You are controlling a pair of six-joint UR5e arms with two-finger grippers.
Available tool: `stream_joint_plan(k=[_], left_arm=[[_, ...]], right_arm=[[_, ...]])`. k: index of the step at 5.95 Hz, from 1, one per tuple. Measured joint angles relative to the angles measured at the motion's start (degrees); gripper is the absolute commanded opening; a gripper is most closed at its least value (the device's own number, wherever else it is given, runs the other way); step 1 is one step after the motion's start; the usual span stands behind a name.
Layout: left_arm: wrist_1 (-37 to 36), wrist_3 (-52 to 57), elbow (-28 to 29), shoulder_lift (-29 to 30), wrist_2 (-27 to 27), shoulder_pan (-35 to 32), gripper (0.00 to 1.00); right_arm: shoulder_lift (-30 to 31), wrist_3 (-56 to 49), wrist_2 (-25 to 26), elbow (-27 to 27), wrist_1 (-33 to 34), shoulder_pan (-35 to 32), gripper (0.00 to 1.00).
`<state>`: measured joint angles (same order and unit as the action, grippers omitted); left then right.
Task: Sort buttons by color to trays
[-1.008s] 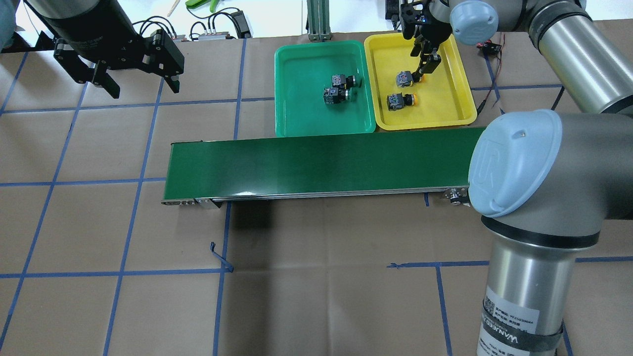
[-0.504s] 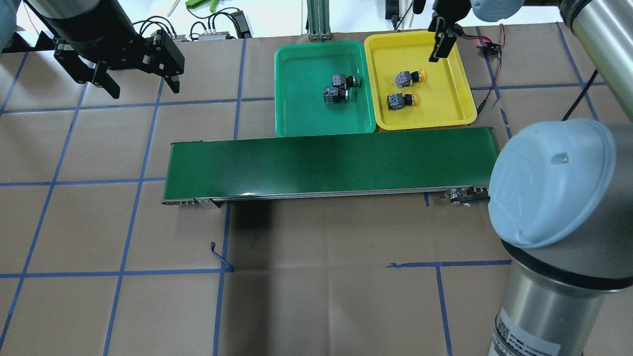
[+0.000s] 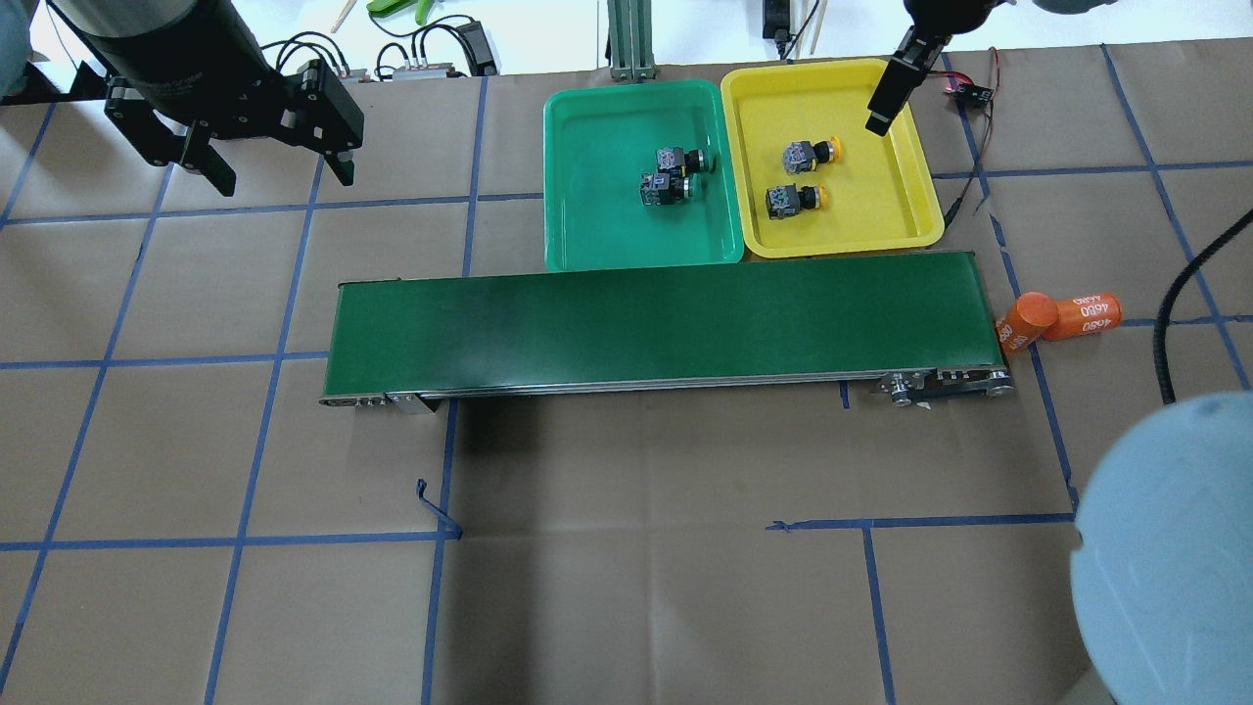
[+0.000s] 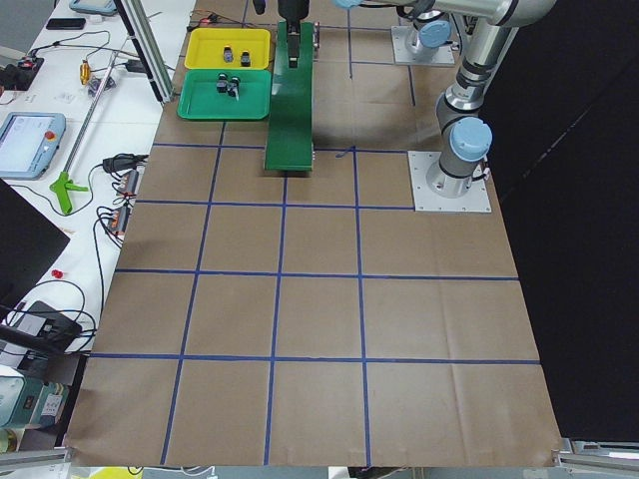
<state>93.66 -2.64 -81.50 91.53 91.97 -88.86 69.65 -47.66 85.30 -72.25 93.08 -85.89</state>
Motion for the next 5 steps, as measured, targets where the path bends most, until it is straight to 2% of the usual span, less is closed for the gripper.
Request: stream_joint_plan(k=[2,5], left_arm=[[0.1,0.0,-0.3,-0.5,0.0,0.0,0.98],[0.4,0.1,-1.3,-1.5,0.2,0.0,0.98]], right_arm=[[10.4,23.9,-0.2,-6.7,-7.3,-0.1,1.0],[17.2,41.7,-0.4,-9.0,-13.5,-3.2,1.0]])
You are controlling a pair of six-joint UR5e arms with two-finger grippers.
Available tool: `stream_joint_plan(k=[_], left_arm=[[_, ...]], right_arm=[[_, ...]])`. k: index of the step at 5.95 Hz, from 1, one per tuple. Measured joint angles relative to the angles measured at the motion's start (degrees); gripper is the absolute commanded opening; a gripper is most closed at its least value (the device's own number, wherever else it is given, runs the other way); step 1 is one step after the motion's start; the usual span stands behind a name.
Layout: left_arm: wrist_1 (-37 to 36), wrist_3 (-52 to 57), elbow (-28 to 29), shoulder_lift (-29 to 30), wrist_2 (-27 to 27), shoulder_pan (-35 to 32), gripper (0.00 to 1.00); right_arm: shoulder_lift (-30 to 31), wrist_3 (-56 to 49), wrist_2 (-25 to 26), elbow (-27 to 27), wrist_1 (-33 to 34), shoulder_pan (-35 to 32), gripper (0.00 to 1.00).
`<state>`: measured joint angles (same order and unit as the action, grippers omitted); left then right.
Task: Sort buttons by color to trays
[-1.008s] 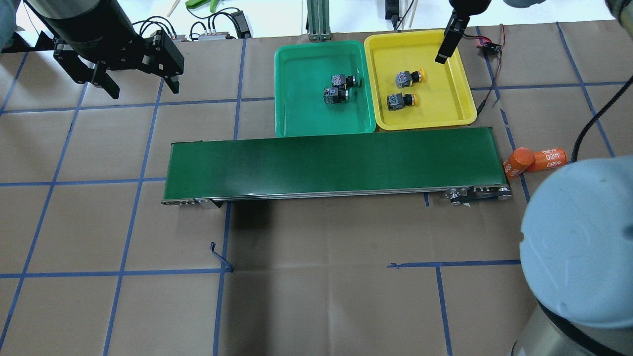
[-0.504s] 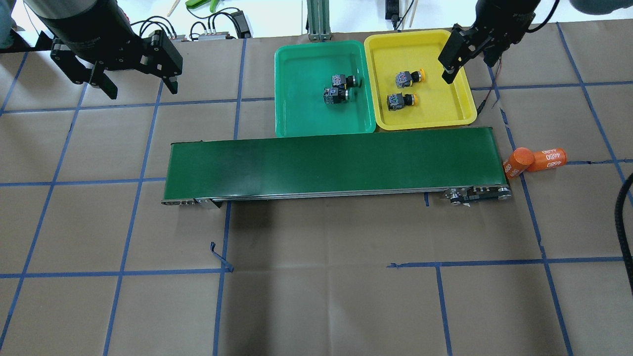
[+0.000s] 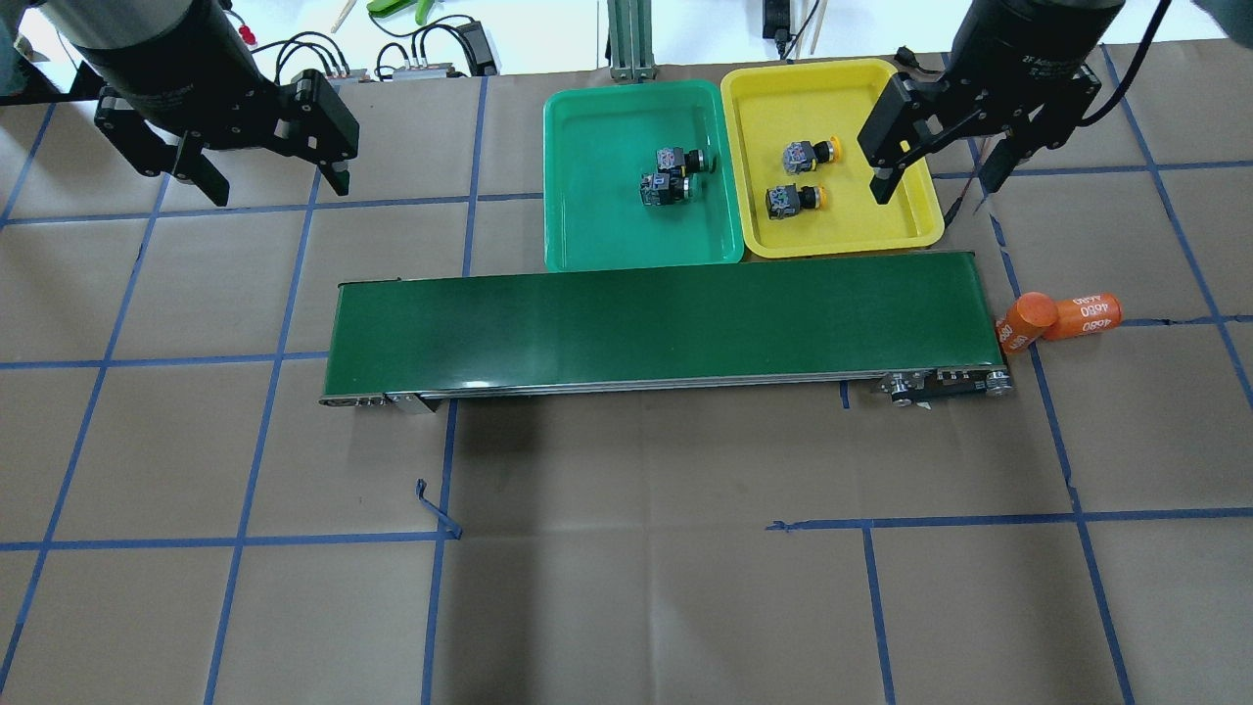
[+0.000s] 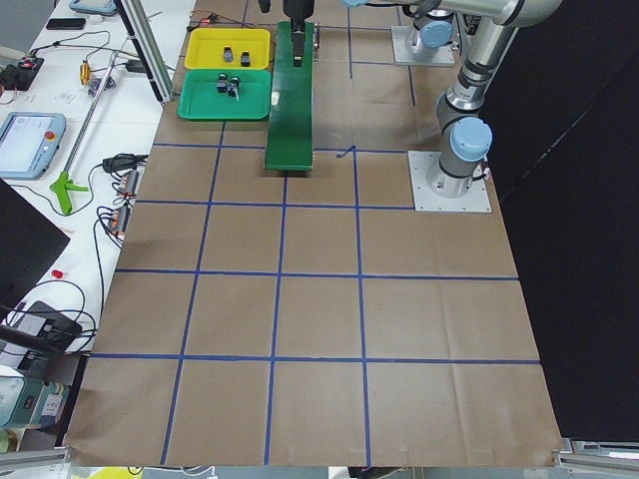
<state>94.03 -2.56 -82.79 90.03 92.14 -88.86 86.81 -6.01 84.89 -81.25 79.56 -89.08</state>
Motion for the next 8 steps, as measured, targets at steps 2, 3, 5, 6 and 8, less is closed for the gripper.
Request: stream_joint_plan(k=[2,3,5,6,8], left_arm=[[0.2,0.0,0.0,0.3,-0.4,0.1,0.98],[0.0,-0.1,0.1,0.6,-0.5,0.1,0.98],[-0.1,0.0,0.2,0.7,-0.5,0.1,0.98],[-0.2,0.0,0.2,0.8,-0.5,0.1,0.98],[-0.4,0.0,0.3,0.8,-0.5,0.2,0.98]], right_arm=[[1.7,9.4,1.8,-4.0,0.5,-2.4,1.0],[2.3,10.4,4.6,-6.2,3.2,-2.1,1.0],[2.8,11.1,6.9,-7.6,8.1,-1.9,1.0],[3.0,11.4,7.0,-7.3,7.8,-1.9,1.0],[3.5,11.6,6.7,-7.0,5.4,-1.8,1.0]])
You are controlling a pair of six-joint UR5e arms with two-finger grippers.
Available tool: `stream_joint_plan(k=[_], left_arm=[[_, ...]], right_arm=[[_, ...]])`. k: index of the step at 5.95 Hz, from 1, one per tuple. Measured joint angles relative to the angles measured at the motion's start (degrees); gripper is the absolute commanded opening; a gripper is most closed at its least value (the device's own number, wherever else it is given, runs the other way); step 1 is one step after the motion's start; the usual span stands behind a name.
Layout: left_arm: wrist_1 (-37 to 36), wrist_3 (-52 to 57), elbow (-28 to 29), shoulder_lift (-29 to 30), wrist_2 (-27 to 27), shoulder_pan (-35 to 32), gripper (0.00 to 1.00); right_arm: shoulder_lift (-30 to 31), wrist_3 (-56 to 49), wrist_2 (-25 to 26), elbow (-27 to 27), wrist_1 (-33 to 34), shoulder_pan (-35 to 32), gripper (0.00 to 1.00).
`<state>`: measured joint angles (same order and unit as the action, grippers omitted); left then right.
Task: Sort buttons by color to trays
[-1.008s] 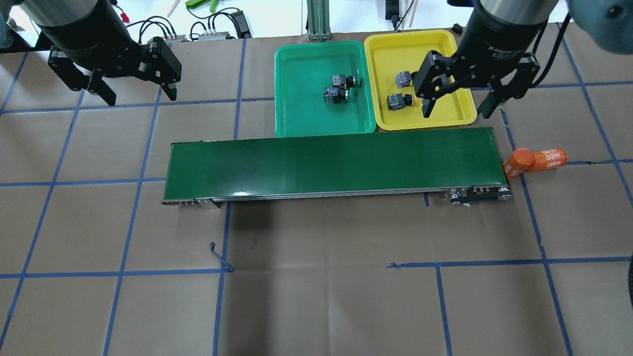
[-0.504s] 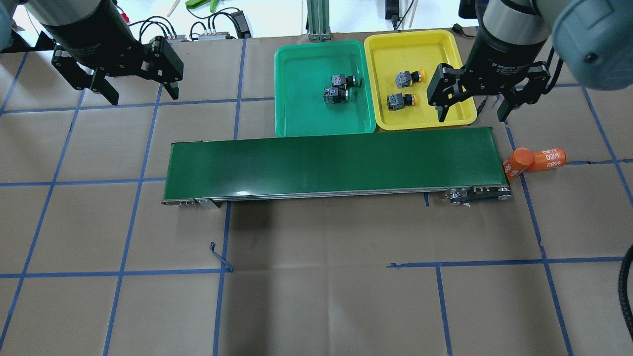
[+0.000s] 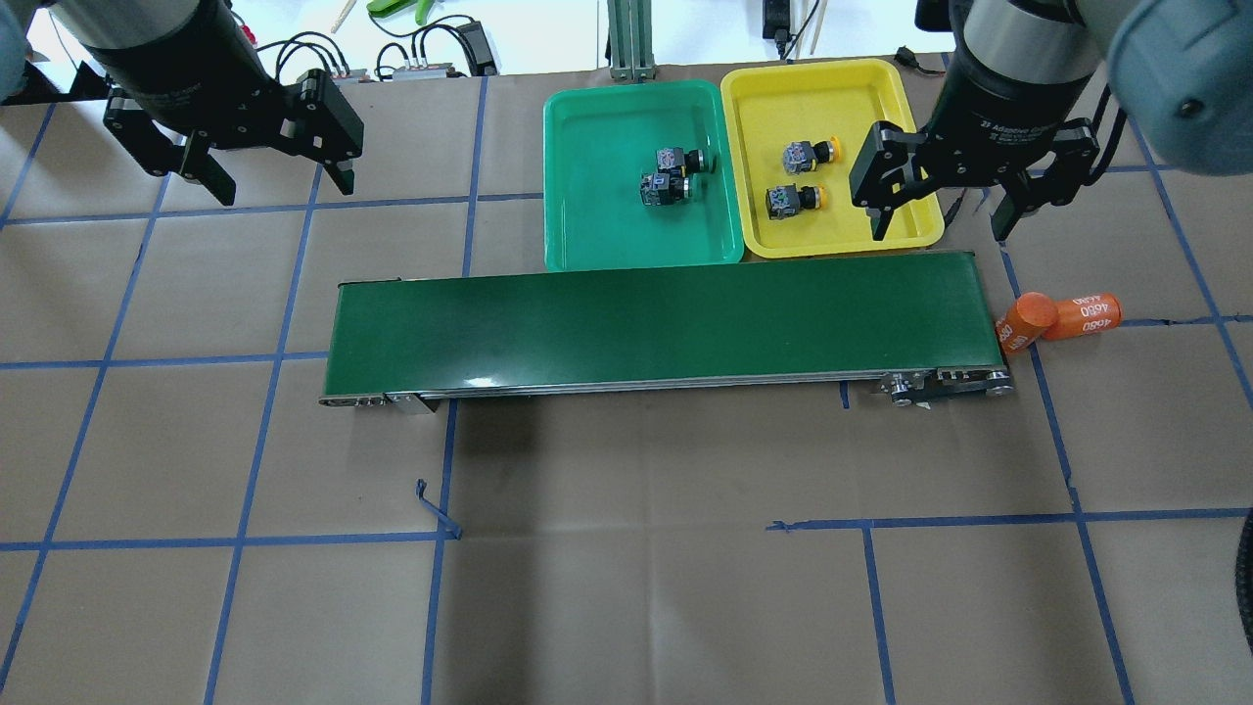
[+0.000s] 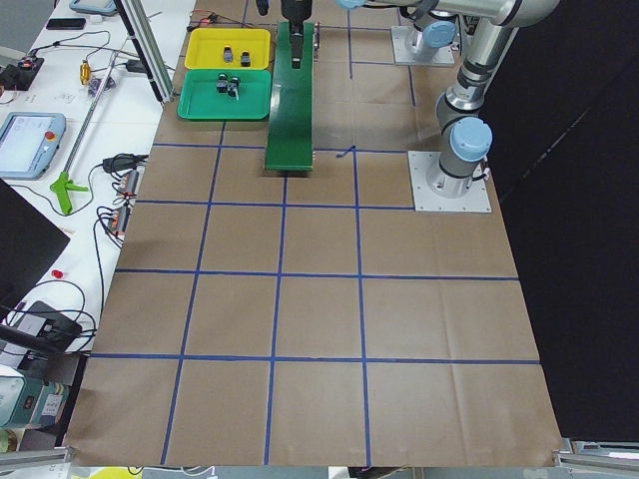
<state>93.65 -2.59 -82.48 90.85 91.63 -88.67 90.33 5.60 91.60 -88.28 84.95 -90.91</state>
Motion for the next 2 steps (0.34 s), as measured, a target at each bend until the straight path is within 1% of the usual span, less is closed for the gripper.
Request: stream_joint_plan(k=[2], left_arm=[[0.0,0.0,0.0,-0.1,0.0,0.1,0.98]], right_arm=[[0.6,0.0,-0.1,0.0,-1.6,0.0,1.0]])
